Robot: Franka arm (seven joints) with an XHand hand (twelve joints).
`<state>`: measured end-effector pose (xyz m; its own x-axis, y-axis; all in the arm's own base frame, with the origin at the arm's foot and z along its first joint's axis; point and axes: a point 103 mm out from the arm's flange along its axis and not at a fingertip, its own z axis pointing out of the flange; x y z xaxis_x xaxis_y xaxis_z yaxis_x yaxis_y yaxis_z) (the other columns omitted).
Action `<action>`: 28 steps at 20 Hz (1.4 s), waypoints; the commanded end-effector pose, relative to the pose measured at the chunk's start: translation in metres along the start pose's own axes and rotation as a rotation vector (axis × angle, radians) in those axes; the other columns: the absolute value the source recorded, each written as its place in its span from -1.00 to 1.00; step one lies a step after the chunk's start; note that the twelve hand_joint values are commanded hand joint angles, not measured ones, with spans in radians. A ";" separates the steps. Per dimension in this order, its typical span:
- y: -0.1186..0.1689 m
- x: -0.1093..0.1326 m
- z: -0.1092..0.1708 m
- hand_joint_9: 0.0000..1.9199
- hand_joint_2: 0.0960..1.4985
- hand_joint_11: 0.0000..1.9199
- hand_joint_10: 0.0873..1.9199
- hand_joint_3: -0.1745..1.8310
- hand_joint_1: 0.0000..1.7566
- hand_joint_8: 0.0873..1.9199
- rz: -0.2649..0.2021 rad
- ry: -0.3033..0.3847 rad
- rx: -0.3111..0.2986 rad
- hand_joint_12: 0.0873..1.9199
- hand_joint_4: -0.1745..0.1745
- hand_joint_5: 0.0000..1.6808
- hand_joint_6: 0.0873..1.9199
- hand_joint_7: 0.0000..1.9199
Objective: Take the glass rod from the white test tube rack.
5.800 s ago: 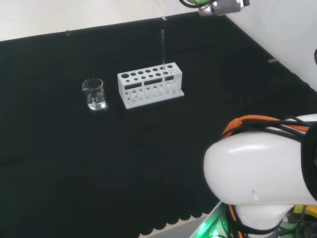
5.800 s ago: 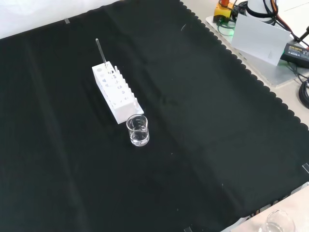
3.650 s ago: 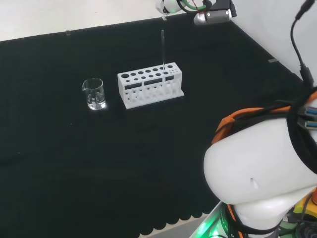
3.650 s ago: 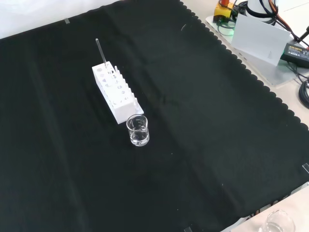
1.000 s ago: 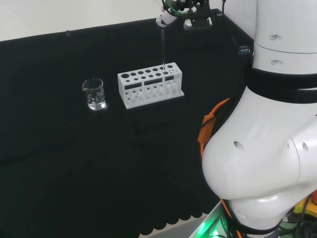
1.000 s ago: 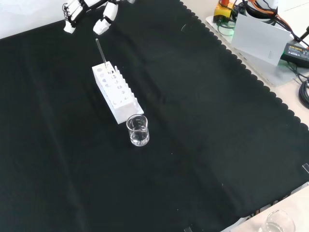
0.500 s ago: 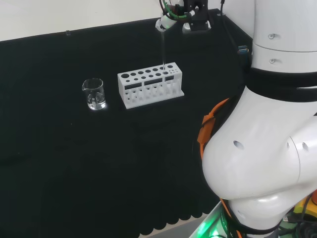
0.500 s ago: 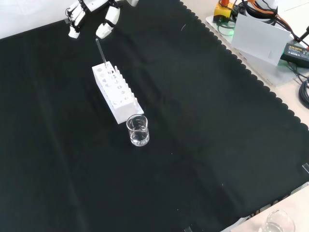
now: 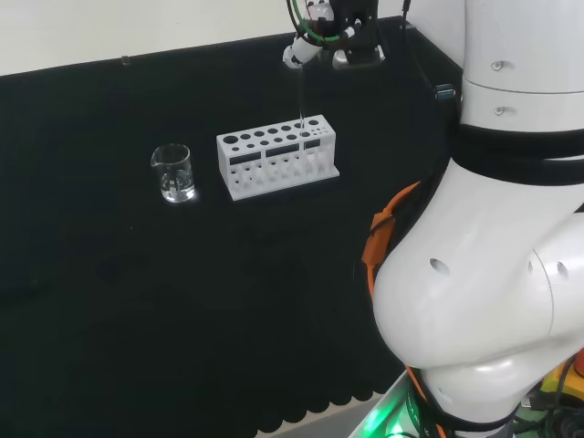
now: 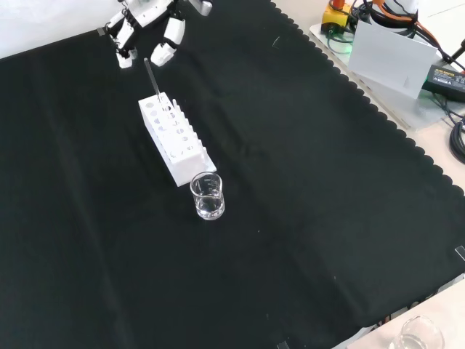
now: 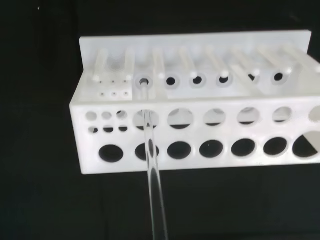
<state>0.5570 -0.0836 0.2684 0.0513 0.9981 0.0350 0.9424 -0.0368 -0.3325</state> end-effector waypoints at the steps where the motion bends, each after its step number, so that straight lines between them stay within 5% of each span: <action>1: 0.000 0.001 0.003 -0.18 0.31 -0.88 -0.38 -0.38 -0.50 -0.32 -0.007 -0.007 0.012 0.45 -0.19 -0.61 -0.34 -0.60; 13: 0.004 0.000 0.012 0.08 0.25 -0.45 -0.36 -0.35 -0.35 -0.30 -0.026 -0.012 0.019 0.33 -0.05 -0.55 -0.18 -0.62; 28: 0.011 -0.002 0.015 0.25 0.27 -0.02 -0.39 -0.28 -0.17 -0.29 -0.025 0.011 0.001 0.16 -0.19 -0.44 -0.02 -0.54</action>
<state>0.5621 -0.0842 0.2512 0.0283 0.9983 0.0518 0.9422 -0.0094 -0.3350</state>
